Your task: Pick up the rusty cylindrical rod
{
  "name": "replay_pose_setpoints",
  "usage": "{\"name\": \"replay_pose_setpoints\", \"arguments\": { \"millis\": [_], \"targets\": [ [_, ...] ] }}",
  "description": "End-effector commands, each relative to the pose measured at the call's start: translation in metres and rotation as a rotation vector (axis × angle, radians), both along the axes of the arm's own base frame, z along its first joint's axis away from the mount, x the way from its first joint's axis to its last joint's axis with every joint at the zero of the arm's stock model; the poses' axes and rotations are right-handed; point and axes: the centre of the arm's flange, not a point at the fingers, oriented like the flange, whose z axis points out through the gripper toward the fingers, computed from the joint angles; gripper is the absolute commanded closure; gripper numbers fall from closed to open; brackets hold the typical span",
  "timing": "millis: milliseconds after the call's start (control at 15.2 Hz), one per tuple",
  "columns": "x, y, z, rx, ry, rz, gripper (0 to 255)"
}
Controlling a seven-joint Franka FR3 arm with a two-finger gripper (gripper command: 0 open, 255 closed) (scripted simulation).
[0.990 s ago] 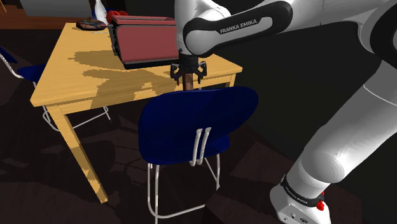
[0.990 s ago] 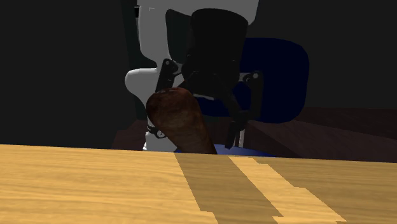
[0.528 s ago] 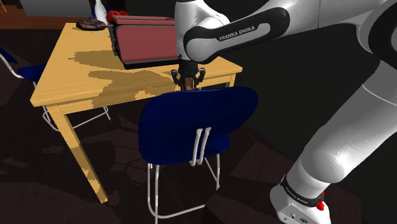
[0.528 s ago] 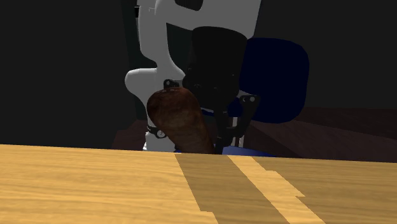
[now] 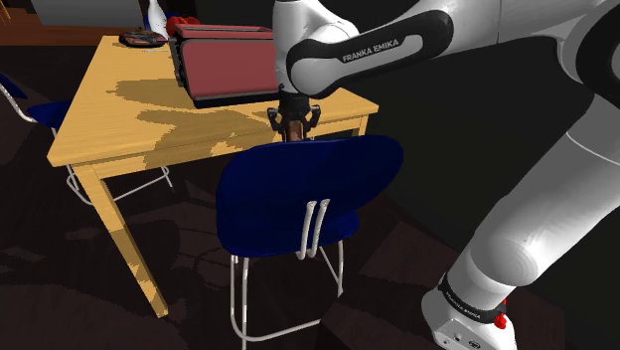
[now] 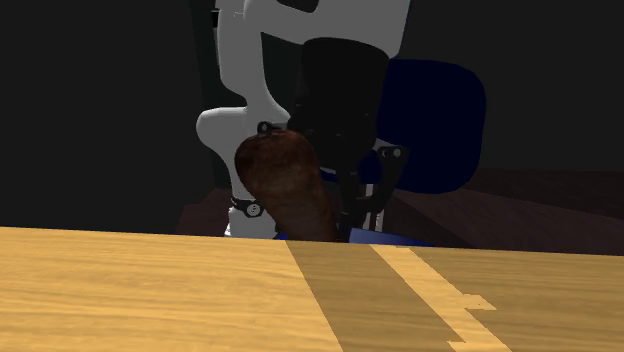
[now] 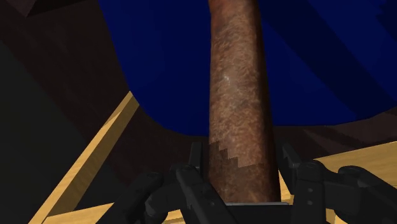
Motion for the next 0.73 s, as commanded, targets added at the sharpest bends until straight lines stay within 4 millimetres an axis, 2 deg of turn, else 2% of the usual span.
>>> {"name": "replay_pose_setpoints", "arguments": {
  "millis": [0, 660],
  "targets": [
    [0.000, 0.000, 0.007, 0.000, 0.001, 0.000, 255],
    [0.000, 0.000, 0.060, 0.000, 0.001, 0.000, 255]
  ]
}}
